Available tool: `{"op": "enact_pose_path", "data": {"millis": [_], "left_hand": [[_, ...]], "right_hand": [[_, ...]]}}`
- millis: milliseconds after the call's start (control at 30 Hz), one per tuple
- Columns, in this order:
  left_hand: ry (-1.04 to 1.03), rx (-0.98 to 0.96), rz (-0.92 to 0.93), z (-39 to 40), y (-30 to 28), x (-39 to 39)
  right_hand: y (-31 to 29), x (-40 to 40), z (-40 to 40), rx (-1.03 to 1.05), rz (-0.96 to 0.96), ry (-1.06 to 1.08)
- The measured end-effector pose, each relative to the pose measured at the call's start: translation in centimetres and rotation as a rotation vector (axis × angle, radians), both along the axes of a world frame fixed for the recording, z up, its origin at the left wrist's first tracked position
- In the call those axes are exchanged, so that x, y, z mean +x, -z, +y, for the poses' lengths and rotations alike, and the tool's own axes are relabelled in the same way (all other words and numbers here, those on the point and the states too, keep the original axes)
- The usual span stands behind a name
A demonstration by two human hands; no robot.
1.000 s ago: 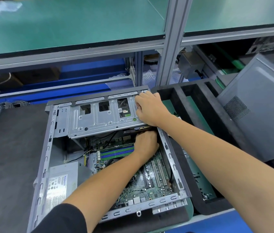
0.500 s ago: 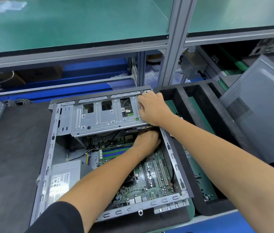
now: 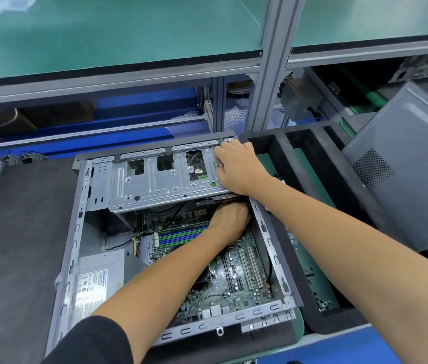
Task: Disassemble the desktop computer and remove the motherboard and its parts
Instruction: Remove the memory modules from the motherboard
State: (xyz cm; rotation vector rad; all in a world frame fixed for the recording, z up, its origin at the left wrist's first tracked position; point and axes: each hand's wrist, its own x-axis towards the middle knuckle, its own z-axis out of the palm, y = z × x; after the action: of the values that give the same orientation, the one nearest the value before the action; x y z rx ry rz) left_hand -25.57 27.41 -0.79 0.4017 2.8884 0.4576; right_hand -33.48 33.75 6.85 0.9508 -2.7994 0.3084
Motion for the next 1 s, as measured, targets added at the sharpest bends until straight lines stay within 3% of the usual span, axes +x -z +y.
{"op": "enact_pose_path", "data": {"millis": [533,700,867,1000], "left_hand": [[-0.048,0.048,0.040,-0.6,-0.6,0.9],[-0.102,-0.062,0.003,-2.1,-1.8,1.1],[-0.044,-0.322,0.037,-4.1,-2.0,2.1],[-0.098,-0.357,0.027,-4.8,-2.2,2.5]], "right_hand": [[0.1,0.0,0.0,0.004,0.013,-0.007],[0.0,0.1,0.0,0.019,0.021,-0.006],[-0.1,0.3,-0.1,0.049,0.046,0.012],[-0.3,0.5,-0.2,0.073,0.046,0.017]]}}
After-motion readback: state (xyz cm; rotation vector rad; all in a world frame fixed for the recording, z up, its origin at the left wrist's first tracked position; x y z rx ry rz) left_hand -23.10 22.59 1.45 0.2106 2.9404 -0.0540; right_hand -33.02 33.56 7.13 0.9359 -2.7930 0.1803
